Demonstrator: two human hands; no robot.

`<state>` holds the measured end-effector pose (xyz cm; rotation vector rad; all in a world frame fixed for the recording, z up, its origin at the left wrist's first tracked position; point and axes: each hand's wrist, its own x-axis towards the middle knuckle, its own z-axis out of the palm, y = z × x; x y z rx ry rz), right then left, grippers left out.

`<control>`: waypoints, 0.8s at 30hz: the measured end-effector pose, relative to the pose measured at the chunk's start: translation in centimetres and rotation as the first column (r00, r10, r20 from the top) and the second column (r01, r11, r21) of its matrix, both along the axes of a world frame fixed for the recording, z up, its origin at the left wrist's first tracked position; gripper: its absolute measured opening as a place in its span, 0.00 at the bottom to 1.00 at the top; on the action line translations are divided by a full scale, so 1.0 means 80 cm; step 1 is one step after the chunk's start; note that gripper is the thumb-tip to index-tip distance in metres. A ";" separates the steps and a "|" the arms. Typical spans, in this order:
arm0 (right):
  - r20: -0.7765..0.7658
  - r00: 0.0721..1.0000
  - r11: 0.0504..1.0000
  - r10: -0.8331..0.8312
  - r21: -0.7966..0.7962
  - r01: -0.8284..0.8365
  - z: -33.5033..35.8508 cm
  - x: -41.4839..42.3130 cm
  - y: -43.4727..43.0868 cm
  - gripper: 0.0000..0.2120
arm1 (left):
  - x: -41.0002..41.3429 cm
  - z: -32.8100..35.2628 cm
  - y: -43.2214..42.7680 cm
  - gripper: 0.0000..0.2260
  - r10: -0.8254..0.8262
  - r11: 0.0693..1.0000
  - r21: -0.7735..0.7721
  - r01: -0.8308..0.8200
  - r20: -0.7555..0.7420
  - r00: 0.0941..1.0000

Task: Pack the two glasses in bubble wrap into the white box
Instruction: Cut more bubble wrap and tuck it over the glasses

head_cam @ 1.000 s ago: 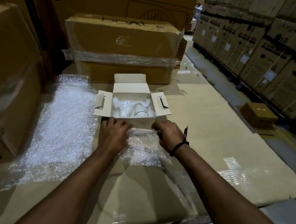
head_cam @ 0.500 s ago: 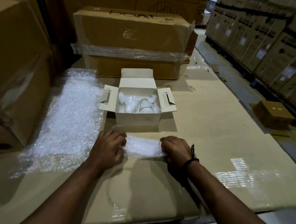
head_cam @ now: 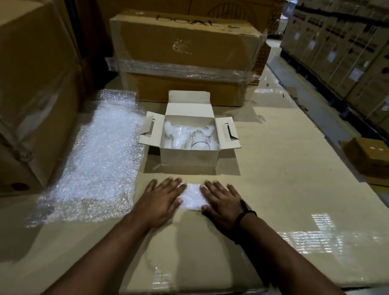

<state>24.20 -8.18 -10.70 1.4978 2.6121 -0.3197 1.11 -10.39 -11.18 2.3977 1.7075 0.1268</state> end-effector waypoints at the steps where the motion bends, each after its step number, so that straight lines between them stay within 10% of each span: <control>1: 0.009 1.000 1.000 0.007 -0.011 -0.007 0.001 0.001 0.001 0.36 | -0.002 -0.002 0.002 0.36 -0.002 0.999 -0.037 0.001 -0.021 1.000; 7: -0.140 0.987 0.996 -0.083 0.029 0.088 0.021 0.019 0.012 0.30 | -0.022 0.001 0.009 0.31 -0.006 0.988 0.156 -0.007 0.081 0.997; 16: 0.054 0.995 0.996 -0.085 0.025 0.084 0.037 0.008 0.029 0.15 | -0.037 0.001 0.028 0.14 -0.044 0.973 0.228 0.023 0.087 0.995; 24: -0.359 0.890 0.949 -0.282 0.029 0.312 0.087 0.025 0.068 0.12 | -0.033 0.016 0.047 0.15 -0.161 0.890 0.456 0.006 0.303 0.939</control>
